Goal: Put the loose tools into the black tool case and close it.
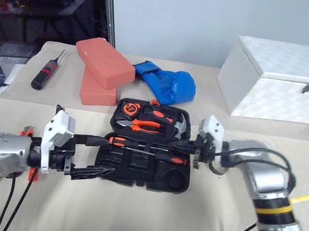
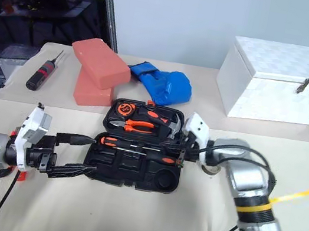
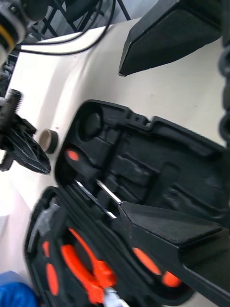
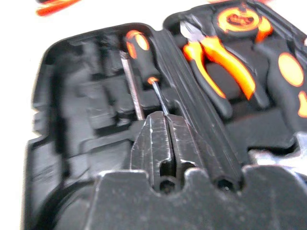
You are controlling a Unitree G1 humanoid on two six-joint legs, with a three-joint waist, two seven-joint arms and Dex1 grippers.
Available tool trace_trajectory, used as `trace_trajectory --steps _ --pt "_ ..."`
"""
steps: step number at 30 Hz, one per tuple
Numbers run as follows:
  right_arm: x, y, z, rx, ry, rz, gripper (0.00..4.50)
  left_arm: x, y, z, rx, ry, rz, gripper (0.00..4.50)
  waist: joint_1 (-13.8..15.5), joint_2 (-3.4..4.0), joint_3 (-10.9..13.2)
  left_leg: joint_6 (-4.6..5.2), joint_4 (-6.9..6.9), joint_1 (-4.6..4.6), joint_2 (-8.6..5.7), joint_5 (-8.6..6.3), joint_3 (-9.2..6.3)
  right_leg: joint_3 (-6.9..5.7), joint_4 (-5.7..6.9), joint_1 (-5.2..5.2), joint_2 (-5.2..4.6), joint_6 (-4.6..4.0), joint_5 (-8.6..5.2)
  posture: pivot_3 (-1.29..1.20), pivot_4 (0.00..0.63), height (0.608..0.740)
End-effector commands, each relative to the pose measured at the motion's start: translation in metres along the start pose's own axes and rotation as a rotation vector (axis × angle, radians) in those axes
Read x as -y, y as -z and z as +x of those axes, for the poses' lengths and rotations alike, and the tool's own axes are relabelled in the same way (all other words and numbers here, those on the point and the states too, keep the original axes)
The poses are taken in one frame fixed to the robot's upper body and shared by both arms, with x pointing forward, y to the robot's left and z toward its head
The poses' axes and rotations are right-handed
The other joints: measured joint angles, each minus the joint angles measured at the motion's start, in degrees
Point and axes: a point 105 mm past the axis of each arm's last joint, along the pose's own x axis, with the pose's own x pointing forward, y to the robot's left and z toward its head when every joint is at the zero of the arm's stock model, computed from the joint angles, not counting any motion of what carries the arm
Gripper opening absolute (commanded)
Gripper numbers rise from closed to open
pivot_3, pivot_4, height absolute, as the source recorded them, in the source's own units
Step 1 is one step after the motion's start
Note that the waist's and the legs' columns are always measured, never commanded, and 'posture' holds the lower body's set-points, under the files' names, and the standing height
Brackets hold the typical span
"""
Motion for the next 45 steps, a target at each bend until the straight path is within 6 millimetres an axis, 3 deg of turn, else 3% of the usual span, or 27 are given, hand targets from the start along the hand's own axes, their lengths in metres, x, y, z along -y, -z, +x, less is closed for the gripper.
trace_trajectory --steps 1,3,6,9,11,14,18,23,25,29,38,40,43,45 --pt "-0.011 0.027 0.015 -0.125 -0.010 -0.148 0.09 -0.004 0.001 -0.014 -0.001 -0.046 0.054 4.50 -0.11 0.04 -0.07 -0.01 0.00 0.00 -0.01 0.01 0.03 0.01 -0.01 -0.01 0.00 0.00 0.00 0.00 0.150 0.740" --pt "-0.016 0.040 0.021 -0.183 -0.038 -0.204 0.09 -0.007 0.007 -0.020 -0.010 -0.067 0.052 4.50 -0.53 -0.09 -0.20 -0.01 0.00 0.23 0.00 0.00 0.06 -0.02 -0.04 0.15 0.02 0.00 0.00 0.00 0.150 0.740" --pt "-0.013 0.038 0.025 -0.178 -0.019 -0.261 0.09 -0.010 0.014 -0.029 -0.014 -0.109 0.044 4.50 -0.73 -0.13 -0.26 -0.36 -0.13 1.18 0.09 -0.27 0.07 -0.09 -0.17 0.96 0.06 -0.01 -0.04 0.00 0.150 0.740" --pt "0.006 -0.025 0.003 0.127 0.146 -0.268 0.09 -0.023 0.026 -0.045 0.018 -0.370 0.004 4.50 -0.74 -0.20 -0.29 -0.37 -0.13 1.38 0.21 -0.31 0.07 -0.09 -0.17 1.13 0.05 0.46 -0.49 0.00 0.150 0.740" --pt "0.001 -0.059 -0.014 0.293 0.125 -0.218 0.09 -0.034 0.030 -0.059 0.042 -0.540 -0.028 4.50 -0.63 -0.18 -0.22 -0.36 -0.12 1.23 0.25 -0.31 0.08 -0.03 -0.12 1.10 0.03 0.46 -0.48 0.00 0.150 0.740" --pt "-0.015 -0.084 -0.022 0.387 0.022 -0.171 0.82 -0.045 0.036 -0.080 0.058 -0.682 -0.093 4.50 -0.40 -0.18 -0.17 -0.18 -0.08 0.92 0.29 -0.14 0.06 -0.05 -0.02 0.81 0.11 -0.12 -0.07 0.00 0.150 0.740" --pt "-0.054 -0.088 -0.045 0.378 -0.204 -0.182 2.23 -0.053 0.059 -0.127 -0.076 -1.085 -0.195 4.50 -0.32 -0.18 -0.17 -0.08 -0.12 0.94 0.48 -0.26 0.06 -0.15 -0.19 0.87 0.22 -0.13 -0.10 0.00 0.150 0.740" --pt "-0.062 -0.089 -0.051 0.356 -0.260 -0.212 3.92 -0.055 0.073 -0.155 -0.147 -1.231 -0.292 4.50 -0.20 -0.26 -0.15 -0.02 -0.06 0.93 0.49 -0.46 0.15 -0.23 -0.23 0.86 0.19 -0.07 -0.17 0.00 0.150 0.740" --pt "-0.060 -0.090 -0.050 0.350 -0.245 -0.230 4.43 -0.056 0.079 -0.156 -0.174 -1.236 -0.321 4.50 -0.13 -0.26 -0.15 -0.30 -0.05 0.95 0.54 -0.59 0.15 -0.27 -0.21 0.88 0.18 -0.07 -0.17 0.00 0.150 0.740" --pt "-0.059 -0.091 -0.050 0.355 -0.225 -0.235 4.43 -0.061 0.084 -0.151 -0.189 -1.232 -0.338 4.50 -0.06 -0.26 -0.15 -0.47 0.00 0.98 0.65 -0.62 0.18 -0.28 -0.19 0.91 0.17 -0.03 -0.20 0.00 0.150 0.740" --pt "-0.062 -0.091 -0.049 0.351 -0.206 -0.236 4.43 -0.069 0.068 -0.141 -0.122 -1.235 -0.328 4.50 0.15 -0.30 -0.14 -0.55 -0.04 0.95 0.67 -0.69 0.23 -0.27 -0.20 0.81 0.16 -0.17 -0.12 0.00 0.150 0.740" --pt "-0.062 -0.089 -0.049 0.346 -0.204 -0.236 4.43 -0.067 0.060 -0.132 -0.070 -1.192 -0.329 4.50 0.28 -0.30 -0.14 -0.56 -0.05 0.95 0.68 -0.69 0.23 -0.28 -0.20 0.80 0.15 -0.18 -0.13 0.00 0.150 0.740" --pt "-0.063 -0.089 -0.048 0.343 -0.209 -0.233 4.43 -0.040 0.052 -0.101 -0.032 -1.036 -0.374 4.50 0.20 -0.32 -0.13 -0.57 -0.03 0.94 0.69 -0.70 0.23 -0.27 -0.23 0.83 0.10 -0.18 -0.12 0.00 0.150 0.740" --pt "-0.063 -0.088 -0.048 0.341 -0.211 -0.233 4.43 -0.035 0.055 -0.103 -0.063 -1.074 -0.373 4.50 0.20 -0.34 -0.12 -0.54 -0.02 0.93 0.69 -0.74 0.29 -0.24 -0.25 0.83 0.06 -0.17 -0.13 0.00 0.150 0.740"
